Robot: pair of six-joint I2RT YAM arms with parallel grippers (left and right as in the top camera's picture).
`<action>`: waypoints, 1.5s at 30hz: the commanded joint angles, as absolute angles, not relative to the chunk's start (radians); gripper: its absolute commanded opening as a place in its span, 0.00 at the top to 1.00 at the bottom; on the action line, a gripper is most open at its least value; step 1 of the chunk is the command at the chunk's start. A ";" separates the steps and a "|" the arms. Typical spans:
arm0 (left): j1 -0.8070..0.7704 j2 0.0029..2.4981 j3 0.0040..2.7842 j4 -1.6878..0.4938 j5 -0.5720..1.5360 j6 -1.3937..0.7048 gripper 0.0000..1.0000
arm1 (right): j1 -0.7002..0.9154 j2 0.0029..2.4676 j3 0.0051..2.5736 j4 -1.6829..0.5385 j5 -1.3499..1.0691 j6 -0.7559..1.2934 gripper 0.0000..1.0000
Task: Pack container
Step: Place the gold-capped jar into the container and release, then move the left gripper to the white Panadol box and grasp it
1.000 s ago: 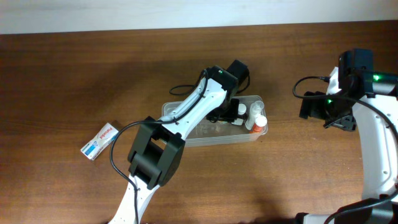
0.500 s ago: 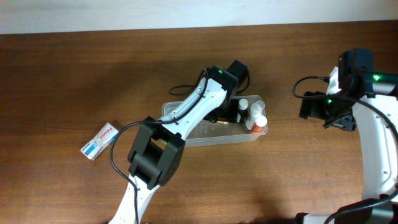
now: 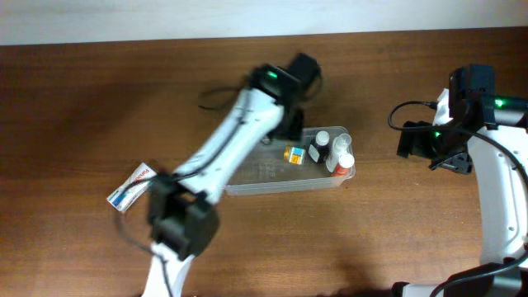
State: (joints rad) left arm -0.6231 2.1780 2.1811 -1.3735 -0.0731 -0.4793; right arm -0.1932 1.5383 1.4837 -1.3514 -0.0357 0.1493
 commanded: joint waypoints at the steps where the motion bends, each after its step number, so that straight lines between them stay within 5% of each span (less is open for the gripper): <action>1: -0.506 2.011 2.217 -1.395 -0.128 -0.466 0.29 | -0.197 1.542 1.479 -1.351 -0.045 0.143 0.08; 16: 0.060 1.920 2.151 -1.606 -0.127 -0.437 0.23 | -0.197 1.542 1.479 -1.351 -0.045 0.143 0.08; 23: 0.079 1.911 2.088 -1.631 -0.128 -0.054 0.26 | -0.197 1.542 1.479 -1.351 -0.044 0.143 0.08; 35: 0.075 1.598 1.725 -1.586 -0.150 -0.060 0.25 | -0.197 1.542 1.479 -1.350 -0.044 0.136 0.08; 38: 0.080 1.459 1.585 -1.525 -0.170 -0.058 0.16 | -0.197 1.542 1.479 -1.350 -0.044 0.136 0.08; 39: 0.091 1.377 1.493 -1.473 -0.189 -0.058 0.01 | -0.197 1.542 1.479 -1.350 -0.044 0.136 0.08; 45: 0.160 1.263 1.245 -1.268 -0.191 -0.015 0.01 | -0.197 1.545 1.479 -1.345 -0.044 0.136 0.08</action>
State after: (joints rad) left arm 0.1238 1.2678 1.3594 -1.3472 -0.1715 -0.0635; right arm -0.1932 1.5394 1.4807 -1.3502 -0.0425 0.1448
